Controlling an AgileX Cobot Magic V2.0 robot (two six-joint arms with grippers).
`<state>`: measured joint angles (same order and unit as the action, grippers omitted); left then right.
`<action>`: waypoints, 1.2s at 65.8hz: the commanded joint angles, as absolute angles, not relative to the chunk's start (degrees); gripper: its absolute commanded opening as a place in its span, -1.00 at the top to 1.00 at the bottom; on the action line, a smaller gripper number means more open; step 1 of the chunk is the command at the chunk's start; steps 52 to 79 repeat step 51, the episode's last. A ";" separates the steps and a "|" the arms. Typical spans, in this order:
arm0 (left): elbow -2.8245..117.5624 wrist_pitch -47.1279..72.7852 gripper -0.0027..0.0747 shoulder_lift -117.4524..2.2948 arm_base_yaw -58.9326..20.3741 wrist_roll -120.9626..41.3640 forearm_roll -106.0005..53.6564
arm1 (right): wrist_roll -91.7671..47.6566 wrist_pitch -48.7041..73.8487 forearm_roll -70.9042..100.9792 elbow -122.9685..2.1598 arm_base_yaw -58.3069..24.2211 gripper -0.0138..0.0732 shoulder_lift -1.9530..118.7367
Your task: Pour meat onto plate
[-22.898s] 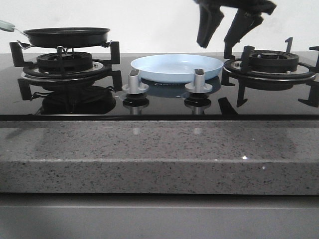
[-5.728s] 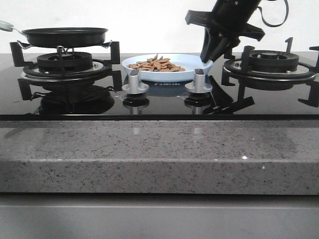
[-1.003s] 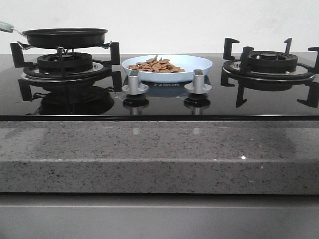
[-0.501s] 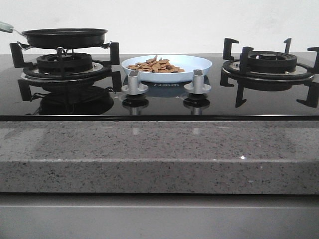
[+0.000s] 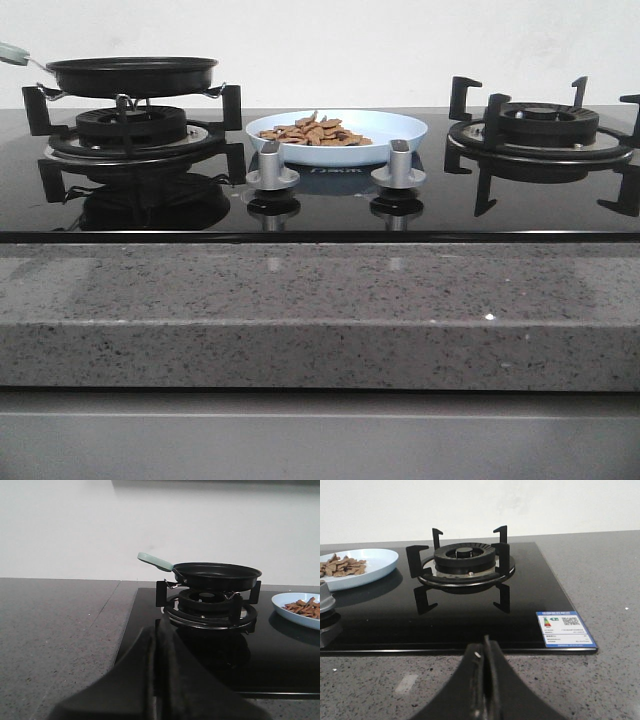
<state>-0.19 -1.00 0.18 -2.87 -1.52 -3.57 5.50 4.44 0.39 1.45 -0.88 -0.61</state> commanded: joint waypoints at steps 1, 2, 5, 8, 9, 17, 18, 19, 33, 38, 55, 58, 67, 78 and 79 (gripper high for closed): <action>-0.48 -5.80 0.98 1.14 -2.85 -1.22 -3.98 | 4.97 -0.77 0.49 1.21 -0.68 0.84 -1.61; -0.48 -5.80 0.98 1.14 -2.85 -1.22 -3.98 | 4.97 -0.77 0.49 1.21 -0.68 0.84 -1.61; -0.48 -5.80 0.98 1.14 -2.85 -1.22 -3.98 | 4.97 -0.72 0.49 1.21 -0.63 0.84 -1.61; -0.48 -5.80 0.98 1.14 -2.85 -1.22 -3.98 | 4.97 -0.68 0.49 1.21 -0.51 0.84 -1.61; -0.48 -5.80 0.98 1.14 -2.85 -1.22 -3.98 | 4.97 -0.70 0.49 1.21 -0.51 0.84 -1.61; -0.48 -5.80 0.98 1.14 -2.85 -1.22 -3.98 | 4.97 -0.70 0.49 1.21 -0.44 0.84 -1.61; -0.48 -5.80 0.98 1.14 -2.85 -1.22 -3.98 | 4.97 -0.70 0.49 1.21 -0.44 0.84 -1.61; -0.48 -5.80 0.98 1.14 -2.85 -1.22 -3.98 | 4.97 -0.70 0.49 1.21 -0.44 0.84 -1.61; -0.48 -5.80 0.98 1.14 -2.85 -1.22 -3.98 | 4.97 -0.66 0.49 1.21 2.39 0.84 -1.61; -0.48 -5.80 0.98 1.14 -2.85 -1.22 -3.98 | 4.97 -0.66 0.49 1.21 1.92 0.84 -1.61; -0.48 -5.80 0.98 1.14 -2.85 -1.22 -3.98 | 4.97 -0.64 0.49 1.21 1.74 0.84 -1.56; -0.48 -5.80 0.98 1.14 -2.85 -1.22 -3.98 | 4.97 -0.64 0.49 1.21 1.74 0.84 -1.56; -0.48 -5.80 0.98 1.14 -2.85 -1.22 -3.98 | 4.97 -0.64 0.49 1.21 1.74 0.84 -1.56; -0.48 -5.80 0.98 1.14 -2.85 -1.22 -3.98 | 4.97 -0.64 0.49 1.21 1.74 0.84 -1.56; -0.48 -5.80 0.98 1.14 -2.85 -1.22 -3.98 | 4.97 -0.64 0.49 1.21 1.74 0.84 -1.56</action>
